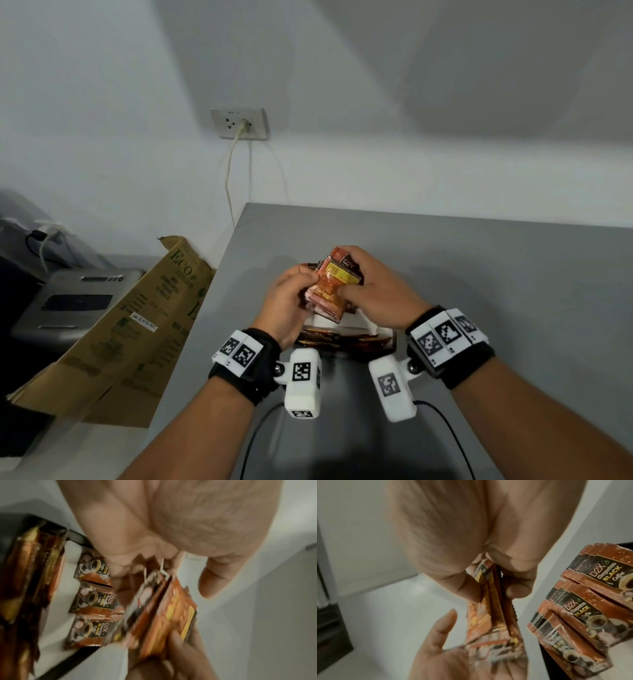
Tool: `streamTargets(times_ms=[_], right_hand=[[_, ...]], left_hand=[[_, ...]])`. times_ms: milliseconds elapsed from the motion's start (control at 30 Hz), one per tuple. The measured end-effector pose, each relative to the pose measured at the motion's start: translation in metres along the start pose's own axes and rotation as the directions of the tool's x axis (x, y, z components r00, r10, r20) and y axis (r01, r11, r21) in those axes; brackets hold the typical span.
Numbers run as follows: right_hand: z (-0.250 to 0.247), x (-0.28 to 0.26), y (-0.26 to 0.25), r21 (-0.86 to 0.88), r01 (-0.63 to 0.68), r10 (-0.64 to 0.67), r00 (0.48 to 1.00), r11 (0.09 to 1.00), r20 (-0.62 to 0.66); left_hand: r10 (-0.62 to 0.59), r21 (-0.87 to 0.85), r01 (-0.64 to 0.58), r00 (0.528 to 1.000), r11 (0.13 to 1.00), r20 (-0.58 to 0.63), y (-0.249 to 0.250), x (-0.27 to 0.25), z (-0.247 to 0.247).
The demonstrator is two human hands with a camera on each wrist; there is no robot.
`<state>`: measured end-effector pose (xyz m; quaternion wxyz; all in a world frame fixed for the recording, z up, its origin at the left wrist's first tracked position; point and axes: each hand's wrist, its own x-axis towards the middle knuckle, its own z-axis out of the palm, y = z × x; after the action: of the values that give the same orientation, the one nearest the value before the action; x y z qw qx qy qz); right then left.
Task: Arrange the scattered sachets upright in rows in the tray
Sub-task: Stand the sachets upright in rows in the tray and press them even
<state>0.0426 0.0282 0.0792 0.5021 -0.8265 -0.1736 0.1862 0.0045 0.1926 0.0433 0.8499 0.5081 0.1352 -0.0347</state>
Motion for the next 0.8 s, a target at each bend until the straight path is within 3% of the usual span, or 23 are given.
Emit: streamTargets(times_ms=[133, 233, 333, 433, 533, 600, 800], right_hand=[[-0.008, -0.005, -0.011, 0.154, -0.040, 0.024, 0.994, 0.987, 0.102], [-0.003, -0.007, -0.015, -0.058, 0.047, -0.038, 0.987, 0.997, 0.153], [-0.009, -0.009, -0.013, -0.364, 0.084, -0.050, 0.994, 0.928, 0.101], [-0.015, -0.014, -0.012, -0.363, 0.130, -0.064, 0.980, 0.923, 0.189], [-0.006, -0.012, -0.010, -0.557, 0.231, -0.155, 0.971, 0.797, 0.181], [-0.003, -0.009, -0.009, -0.549, 0.275, -0.235, 0.961, 0.789, 0.143], [-0.004, -0.006, -0.005, -0.572, 0.276, -0.241, 0.961, 0.772, 0.139]], left_hand=[[-0.246, -0.133, 0.277, 0.947, 0.952, 0.208, 0.010, -0.006, 0.013], [-0.365, -0.083, 0.397, 0.894, 0.914, 0.260, 0.008, -0.005, 0.022], [-0.363, -0.061, 0.383, 0.908, 0.922, 0.207, 0.004, 0.000, 0.022], [-0.348, -0.092, 0.368, 0.919, 0.925, 0.185, 0.003, 0.002, 0.022], [-0.329, -0.099, 0.347, 0.930, 0.933, 0.165, 0.005, 0.001, 0.026], [-0.313, -0.099, 0.331, 0.935, 0.938, 0.166, 0.007, 0.000, 0.030], [-0.314, -0.069, 0.329, 0.935, 0.942, 0.163, 0.006, -0.002, 0.034]])
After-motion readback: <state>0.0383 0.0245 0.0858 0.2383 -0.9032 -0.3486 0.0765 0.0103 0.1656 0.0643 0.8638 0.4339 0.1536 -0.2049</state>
